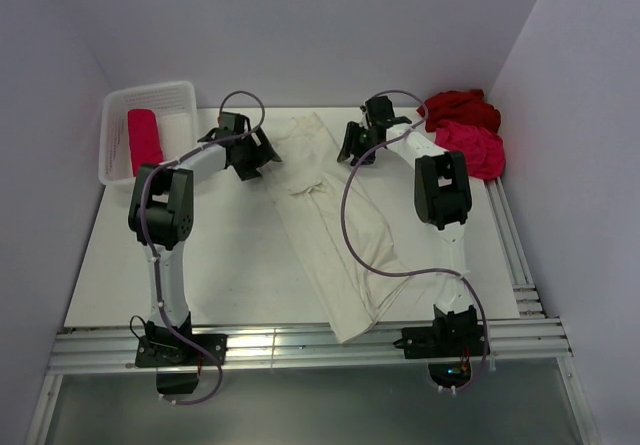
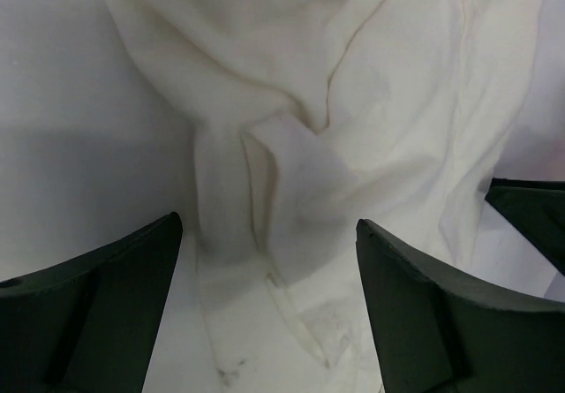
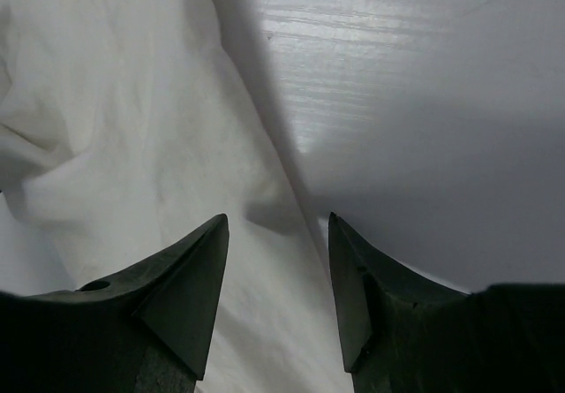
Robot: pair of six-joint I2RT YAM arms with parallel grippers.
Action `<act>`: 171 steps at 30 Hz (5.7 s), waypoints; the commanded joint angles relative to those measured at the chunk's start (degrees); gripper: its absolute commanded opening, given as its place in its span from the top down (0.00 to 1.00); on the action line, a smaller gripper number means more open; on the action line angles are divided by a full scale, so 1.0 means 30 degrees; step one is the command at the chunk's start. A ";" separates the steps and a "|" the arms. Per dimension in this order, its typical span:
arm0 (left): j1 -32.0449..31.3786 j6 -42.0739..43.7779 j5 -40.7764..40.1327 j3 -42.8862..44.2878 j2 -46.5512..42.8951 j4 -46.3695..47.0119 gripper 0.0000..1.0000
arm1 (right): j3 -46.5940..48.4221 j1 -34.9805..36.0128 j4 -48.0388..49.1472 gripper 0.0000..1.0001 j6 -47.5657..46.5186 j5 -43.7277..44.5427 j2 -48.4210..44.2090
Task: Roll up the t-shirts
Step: Fold the tshirt, then roll the tshirt
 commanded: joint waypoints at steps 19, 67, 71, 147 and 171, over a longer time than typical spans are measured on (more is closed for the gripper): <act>0.1092 0.1844 0.3118 0.6668 0.5217 0.1461 0.91 | -0.2479 -0.0843 0.4446 1.00 0.5746 -0.0852 -0.0788; -0.0077 0.0030 0.3914 -0.2315 -0.6571 -0.0645 0.13 | -1.1851 -0.1811 -0.2374 0.44 0.2702 0.1140 -1.2966; -0.2269 -0.1315 0.3709 -0.6710 -0.9860 -0.0617 0.13 | -1.7175 -0.1753 -0.2581 0.45 0.2788 0.0964 -1.6429; -1.4552 -1.3800 0.1040 -2.0489 -1.5870 0.3838 1.00 | -2.6568 0.1031 -0.6562 1.00 0.7564 0.3074 -2.4872; -1.1832 -1.4448 0.2242 -1.8588 -1.7543 0.1319 1.00 | -1.9976 0.0504 -0.8734 1.00 0.6129 0.3455 -2.1915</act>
